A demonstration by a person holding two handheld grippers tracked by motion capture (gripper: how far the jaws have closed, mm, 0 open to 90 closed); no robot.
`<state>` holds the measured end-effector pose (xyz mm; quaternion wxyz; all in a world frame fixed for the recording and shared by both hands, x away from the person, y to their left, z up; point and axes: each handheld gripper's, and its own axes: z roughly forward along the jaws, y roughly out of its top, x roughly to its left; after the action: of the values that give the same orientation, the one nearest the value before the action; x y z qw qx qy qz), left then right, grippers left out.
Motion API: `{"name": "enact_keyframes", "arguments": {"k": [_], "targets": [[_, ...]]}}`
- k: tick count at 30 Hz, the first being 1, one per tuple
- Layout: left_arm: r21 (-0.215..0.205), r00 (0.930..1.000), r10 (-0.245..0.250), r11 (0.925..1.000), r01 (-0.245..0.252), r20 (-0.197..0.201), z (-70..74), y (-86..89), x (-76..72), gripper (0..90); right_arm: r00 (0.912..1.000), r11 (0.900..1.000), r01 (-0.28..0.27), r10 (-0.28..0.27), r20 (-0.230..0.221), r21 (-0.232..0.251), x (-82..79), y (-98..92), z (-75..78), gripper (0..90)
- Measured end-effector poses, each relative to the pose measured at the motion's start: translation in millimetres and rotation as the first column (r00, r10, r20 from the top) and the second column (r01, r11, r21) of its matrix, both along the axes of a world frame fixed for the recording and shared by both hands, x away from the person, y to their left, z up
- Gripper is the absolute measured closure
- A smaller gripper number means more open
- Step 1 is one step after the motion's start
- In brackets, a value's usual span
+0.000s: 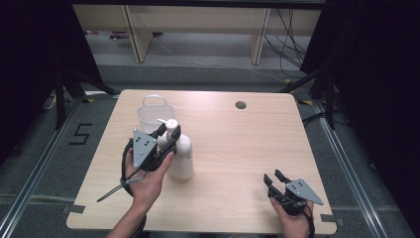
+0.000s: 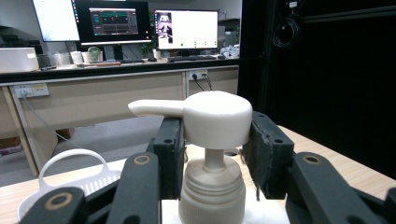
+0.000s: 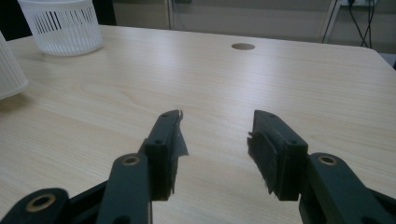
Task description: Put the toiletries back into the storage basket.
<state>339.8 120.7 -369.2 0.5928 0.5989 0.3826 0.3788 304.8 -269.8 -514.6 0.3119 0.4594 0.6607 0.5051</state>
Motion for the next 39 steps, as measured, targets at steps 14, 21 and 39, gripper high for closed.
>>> {"name": "enact_keyframes", "arguments": {"k": [14,21,39], "targets": [[0.001,0.9996,0.017,0.9999,-0.017,0.022,11.2,7.0,3.3,59.5,1.0000,1.000,-0.001,0.001,0.000,0.002,-0.2,0.0,0.0,53.0],[0.007,0.9994,0.020,0.9998,-0.020,0.029,15.4,9.2,4.4,59.5,1.0000,1.000,-0.001,0.001,0.006,-0.002,0.3,0.1,-0.4,52.9],[0.008,0.9993,0.025,0.9997,-0.025,0.029,24.1,15.3,8.2,59.5,1.0000,1.000,-0.004,0.004,0.007,0.000,0.8,0.3,-0.5,52.4]]}}
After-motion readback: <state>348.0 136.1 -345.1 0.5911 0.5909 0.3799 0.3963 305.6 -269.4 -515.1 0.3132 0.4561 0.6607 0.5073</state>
